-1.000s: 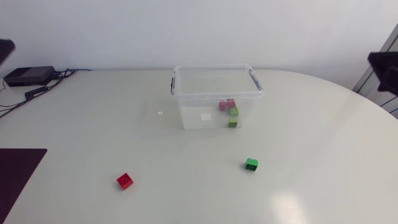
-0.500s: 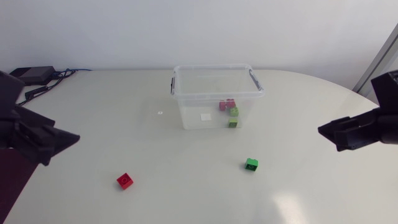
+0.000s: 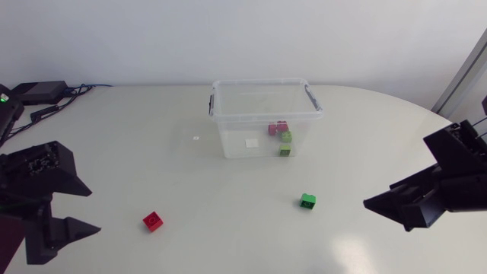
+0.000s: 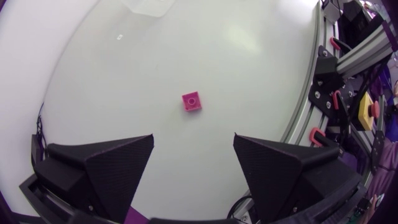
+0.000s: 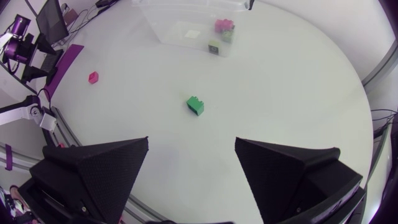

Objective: Place the duplo bricks in the container

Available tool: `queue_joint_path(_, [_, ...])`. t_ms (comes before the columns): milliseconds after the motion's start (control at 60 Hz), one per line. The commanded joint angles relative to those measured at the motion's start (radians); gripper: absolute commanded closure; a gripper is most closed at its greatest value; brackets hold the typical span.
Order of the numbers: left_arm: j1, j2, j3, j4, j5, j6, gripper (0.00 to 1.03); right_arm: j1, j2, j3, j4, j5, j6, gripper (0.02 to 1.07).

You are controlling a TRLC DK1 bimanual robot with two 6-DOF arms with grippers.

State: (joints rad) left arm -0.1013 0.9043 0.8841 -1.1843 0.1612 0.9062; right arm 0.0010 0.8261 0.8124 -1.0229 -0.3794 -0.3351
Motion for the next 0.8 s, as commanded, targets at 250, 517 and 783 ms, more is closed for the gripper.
queue_joint_path(250, [0.017,0.228,0.299,-0.110,0.018,0.091,0.14,0.031,0.285,0.306,-0.232,-0.016,-0.015,0.06])
queue_joint_path(517, [0.022,0.380,0.403,-0.110,0.017,0.126,0.14,0.024,0.456,0.479,-0.220,0.086,-0.177,0.06])
queue_joint_path(783, [0.003,0.436,0.259,0.078,0.003,0.132,0.14,0.048,0.622,0.516,-0.229,0.083,-0.329,0.06])
